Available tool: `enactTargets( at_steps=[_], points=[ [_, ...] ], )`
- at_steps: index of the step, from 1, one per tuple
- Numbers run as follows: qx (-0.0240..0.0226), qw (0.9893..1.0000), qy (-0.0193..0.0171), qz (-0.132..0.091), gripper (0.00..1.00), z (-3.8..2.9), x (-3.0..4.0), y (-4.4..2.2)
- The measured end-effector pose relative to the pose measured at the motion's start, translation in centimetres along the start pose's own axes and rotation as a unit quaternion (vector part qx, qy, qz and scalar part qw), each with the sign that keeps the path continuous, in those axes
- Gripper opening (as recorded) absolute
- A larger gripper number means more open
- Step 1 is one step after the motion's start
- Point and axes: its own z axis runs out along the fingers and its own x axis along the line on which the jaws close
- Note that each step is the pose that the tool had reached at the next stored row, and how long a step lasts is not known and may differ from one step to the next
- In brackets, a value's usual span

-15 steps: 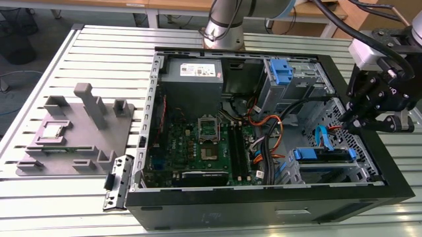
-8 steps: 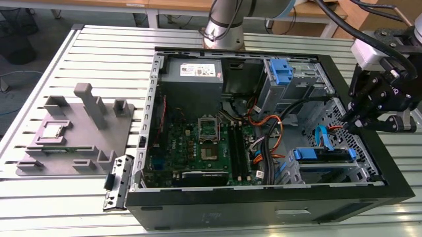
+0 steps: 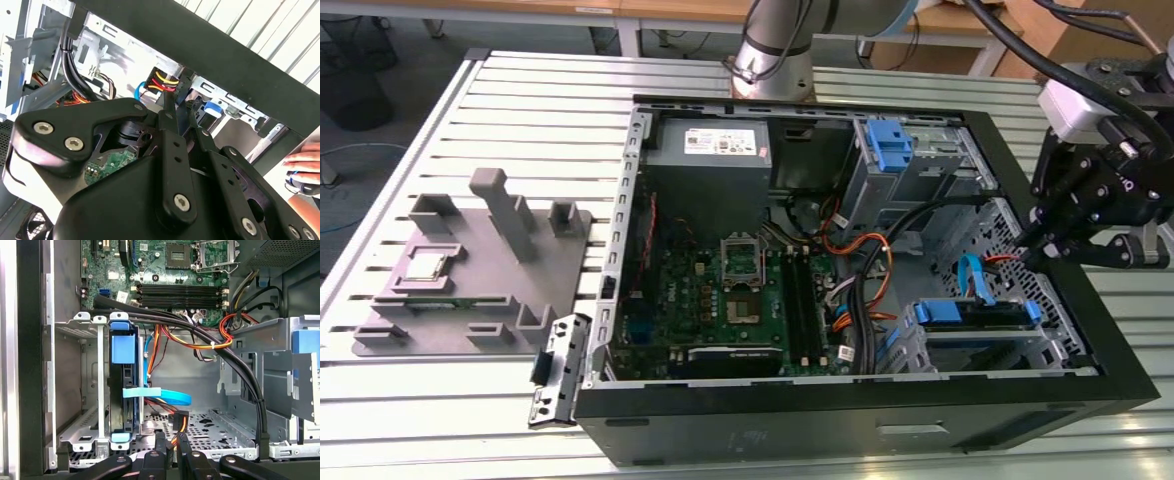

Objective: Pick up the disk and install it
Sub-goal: 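Insert the second disk wire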

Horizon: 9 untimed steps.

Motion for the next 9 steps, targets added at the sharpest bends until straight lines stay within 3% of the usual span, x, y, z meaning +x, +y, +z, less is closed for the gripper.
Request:
enactTargets(
  at_steps=[9],
  points=[
    [-0.0057,1.0,0.0064,0.0,0.24,0.38,0.02,-0.63]
  ],
)
